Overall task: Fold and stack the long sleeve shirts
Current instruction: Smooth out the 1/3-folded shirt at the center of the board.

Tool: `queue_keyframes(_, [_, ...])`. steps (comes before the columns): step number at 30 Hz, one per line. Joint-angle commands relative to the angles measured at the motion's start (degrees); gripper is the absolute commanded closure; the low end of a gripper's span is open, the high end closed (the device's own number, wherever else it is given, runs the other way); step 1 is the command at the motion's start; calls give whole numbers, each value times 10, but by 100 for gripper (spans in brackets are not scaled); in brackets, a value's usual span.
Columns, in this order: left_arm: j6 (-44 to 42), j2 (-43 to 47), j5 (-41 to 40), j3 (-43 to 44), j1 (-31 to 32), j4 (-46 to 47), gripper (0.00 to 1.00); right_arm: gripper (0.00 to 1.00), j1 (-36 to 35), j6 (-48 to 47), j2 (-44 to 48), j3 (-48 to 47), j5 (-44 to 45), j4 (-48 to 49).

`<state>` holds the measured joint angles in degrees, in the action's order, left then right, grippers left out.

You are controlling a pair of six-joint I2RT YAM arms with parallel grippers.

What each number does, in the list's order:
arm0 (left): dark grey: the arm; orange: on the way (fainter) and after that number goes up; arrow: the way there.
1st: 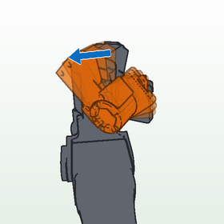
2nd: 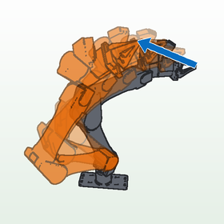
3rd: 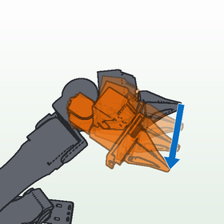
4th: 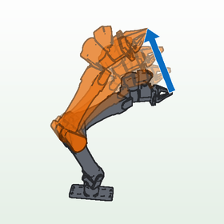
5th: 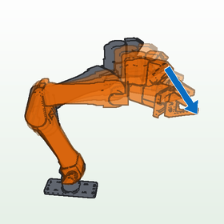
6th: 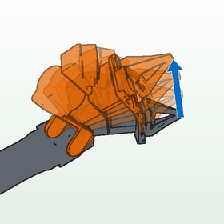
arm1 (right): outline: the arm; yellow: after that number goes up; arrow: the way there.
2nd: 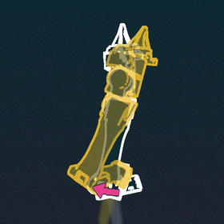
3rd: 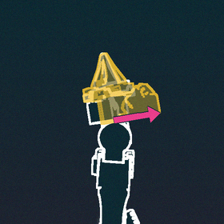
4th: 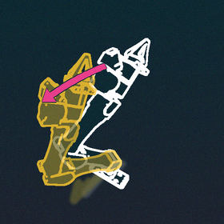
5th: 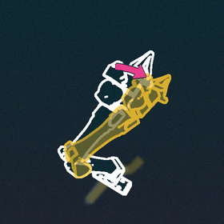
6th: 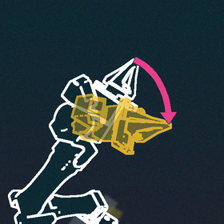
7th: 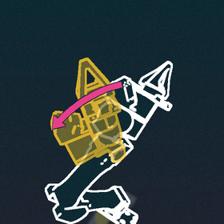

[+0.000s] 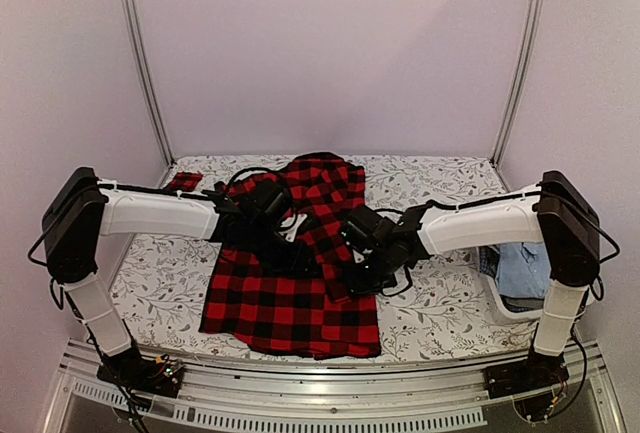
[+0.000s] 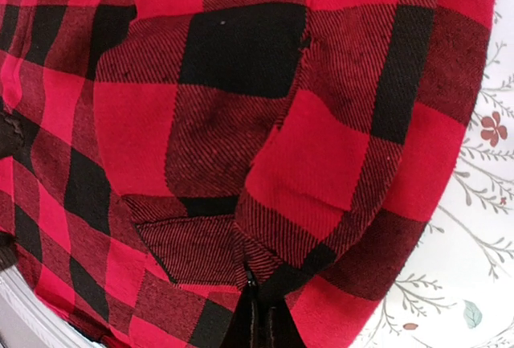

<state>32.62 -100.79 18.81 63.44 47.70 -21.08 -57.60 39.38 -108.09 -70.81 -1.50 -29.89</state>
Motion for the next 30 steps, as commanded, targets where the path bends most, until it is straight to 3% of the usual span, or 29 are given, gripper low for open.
queue_keyframes(1, [-8, 21, 3, -15, -11, 26, 51, 100, -12, -28, 28, -15, 7, -87])
queue_keyframes(7, [-6, 19, 8, -22, -14, 37, 51, 100, -25, -41, 30, -8, -11, -121])
queue_keyframes(15, [-7, 7, 12, -12, -14, 37, 52, 68, -26, -42, 40, -36, 9, -133])
queue_keyframes(19, [-7, 3, 14, -3, -13, 37, 54, 64, -20, -39, 73, -56, 39, -140])
queue_keyframes(21, [-6, -1, 18, 4, -13, 42, 55, 65, -13, -36, 80, -56, 42, -124])
queue_keyframes(30, [11, -64, 52, 59, 2, 92, 67, 88, 11, -15, 54, -7, -9, -5])
